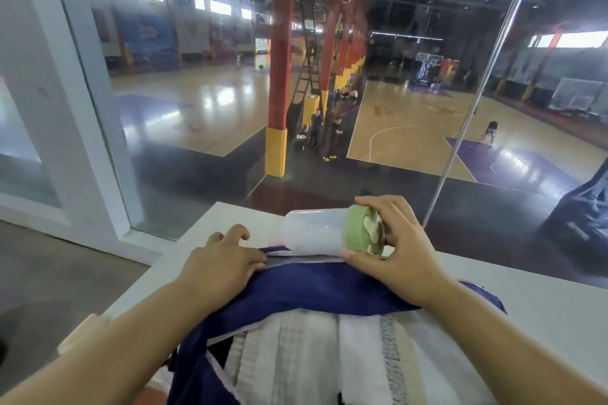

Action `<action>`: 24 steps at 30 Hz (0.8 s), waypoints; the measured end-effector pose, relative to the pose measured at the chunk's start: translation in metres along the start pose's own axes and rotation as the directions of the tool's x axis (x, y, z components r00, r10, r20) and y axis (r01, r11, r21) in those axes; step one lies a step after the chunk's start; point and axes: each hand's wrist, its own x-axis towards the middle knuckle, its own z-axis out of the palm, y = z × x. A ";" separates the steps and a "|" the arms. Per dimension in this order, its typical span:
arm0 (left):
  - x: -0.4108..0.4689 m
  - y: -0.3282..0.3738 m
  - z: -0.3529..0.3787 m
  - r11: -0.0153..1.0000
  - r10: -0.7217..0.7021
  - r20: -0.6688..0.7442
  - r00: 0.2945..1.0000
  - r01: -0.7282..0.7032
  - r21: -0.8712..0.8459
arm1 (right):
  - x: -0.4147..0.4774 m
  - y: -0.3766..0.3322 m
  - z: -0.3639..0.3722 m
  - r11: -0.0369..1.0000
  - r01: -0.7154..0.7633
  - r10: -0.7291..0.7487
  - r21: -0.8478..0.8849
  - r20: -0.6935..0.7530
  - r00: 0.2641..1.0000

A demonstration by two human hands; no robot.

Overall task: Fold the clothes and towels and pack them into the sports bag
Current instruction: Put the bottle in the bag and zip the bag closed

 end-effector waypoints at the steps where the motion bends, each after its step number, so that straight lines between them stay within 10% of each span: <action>1: 0.003 0.000 0.001 1.000 -0.029 0.003 1.000 0.029 -0.001 | -0.001 -0.001 0.000 1.000 0.016 -0.016 -0.005 0.013 1.000; 7: 0.024 0.005 -0.006 0.992 -0.123 -0.081 0.989 0.120 -0.044 | 0.006 -0.009 -0.002 0.992 0.127 -0.125 -0.016 0.075 0.989; 24: 0.038 -0.003 -0.037 0.998 -0.032 0.370 0.928 0.006 0.070 | 0.049 -0.021 0.050 0.896 0.387 -0.242 -0.217 0.492 0.836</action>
